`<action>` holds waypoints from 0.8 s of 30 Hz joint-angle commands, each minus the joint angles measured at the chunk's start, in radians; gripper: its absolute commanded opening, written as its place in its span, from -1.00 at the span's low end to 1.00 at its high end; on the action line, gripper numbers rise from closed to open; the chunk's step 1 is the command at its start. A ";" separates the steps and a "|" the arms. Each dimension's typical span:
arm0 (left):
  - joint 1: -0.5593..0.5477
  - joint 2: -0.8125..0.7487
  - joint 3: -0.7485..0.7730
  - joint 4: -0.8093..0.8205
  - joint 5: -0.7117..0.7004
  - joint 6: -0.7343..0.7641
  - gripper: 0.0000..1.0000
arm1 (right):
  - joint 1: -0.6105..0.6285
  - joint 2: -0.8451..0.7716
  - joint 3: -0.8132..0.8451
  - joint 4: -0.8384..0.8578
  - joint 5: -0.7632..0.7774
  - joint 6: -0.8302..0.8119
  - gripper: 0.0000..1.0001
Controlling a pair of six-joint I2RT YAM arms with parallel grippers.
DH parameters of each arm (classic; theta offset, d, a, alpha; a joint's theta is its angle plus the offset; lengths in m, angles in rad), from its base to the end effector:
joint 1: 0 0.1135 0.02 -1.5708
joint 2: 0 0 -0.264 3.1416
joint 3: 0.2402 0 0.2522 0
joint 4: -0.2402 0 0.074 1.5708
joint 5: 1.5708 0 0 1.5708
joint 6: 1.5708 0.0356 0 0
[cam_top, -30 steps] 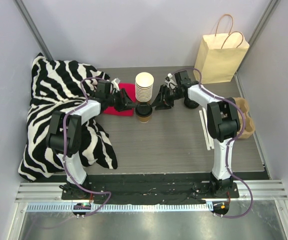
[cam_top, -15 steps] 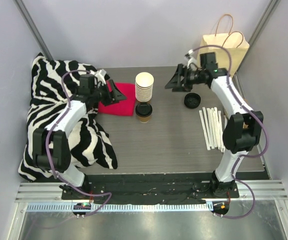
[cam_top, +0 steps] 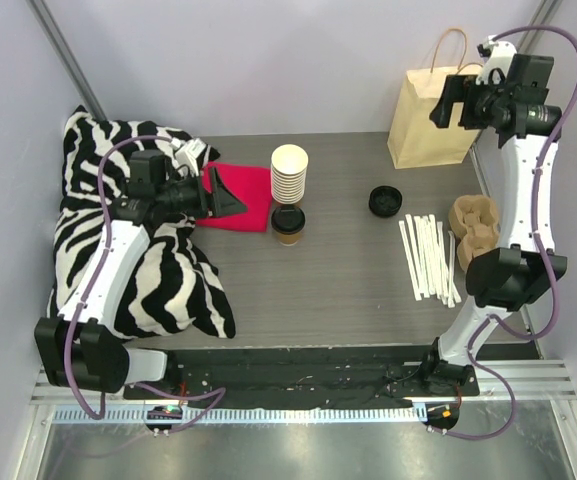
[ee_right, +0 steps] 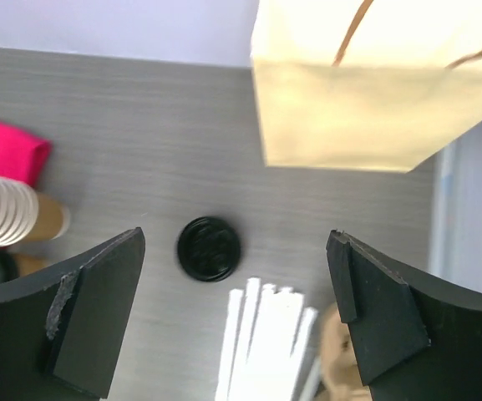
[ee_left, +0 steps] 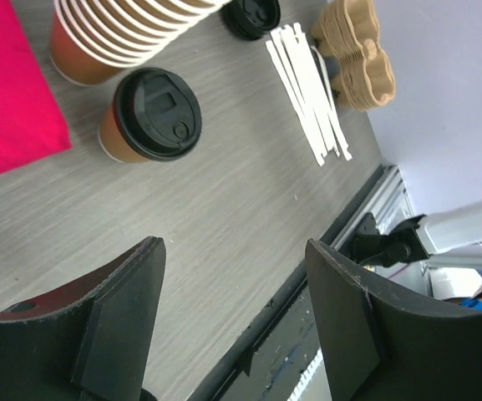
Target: Pack the takeout coffee
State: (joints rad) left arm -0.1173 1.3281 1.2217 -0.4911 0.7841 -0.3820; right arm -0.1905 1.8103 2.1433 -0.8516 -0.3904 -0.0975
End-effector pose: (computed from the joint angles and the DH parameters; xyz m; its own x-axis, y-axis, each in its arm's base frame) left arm 0.2836 -0.0587 0.3476 -0.7655 -0.1755 -0.6191 0.4067 0.6136 -0.6768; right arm 0.3829 -0.0600 0.4537 -0.4698 -0.0011 -0.8828 -0.1961 0.9751 0.1032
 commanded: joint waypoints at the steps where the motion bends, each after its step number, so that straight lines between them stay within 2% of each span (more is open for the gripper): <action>1: -0.001 -0.020 -0.040 0.006 0.063 -0.003 0.45 | 0.025 0.018 0.096 0.069 0.160 -0.120 1.00; 5: -0.001 -0.004 -0.042 0.014 0.070 -0.006 0.45 | 0.023 0.089 0.208 0.115 0.153 -0.113 1.00; 8: 0.001 0.014 -0.039 0.022 0.084 -0.009 0.44 | 0.036 0.121 0.222 0.177 0.107 -0.100 0.98; 14: -0.001 0.045 -0.048 0.072 0.122 -0.057 0.44 | 0.103 0.188 0.237 0.289 0.120 -0.065 0.94; 24: 0.001 0.066 -0.028 0.057 0.121 -0.070 0.43 | 0.183 0.349 0.305 0.422 0.356 -0.068 0.84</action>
State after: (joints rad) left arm -0.1173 1.3998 1.1751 -0.4614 0.8753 -0.4389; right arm -0.0086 2.1422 2.3924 -0.5430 -0.1558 -0.1692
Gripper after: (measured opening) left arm 0.715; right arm 0.926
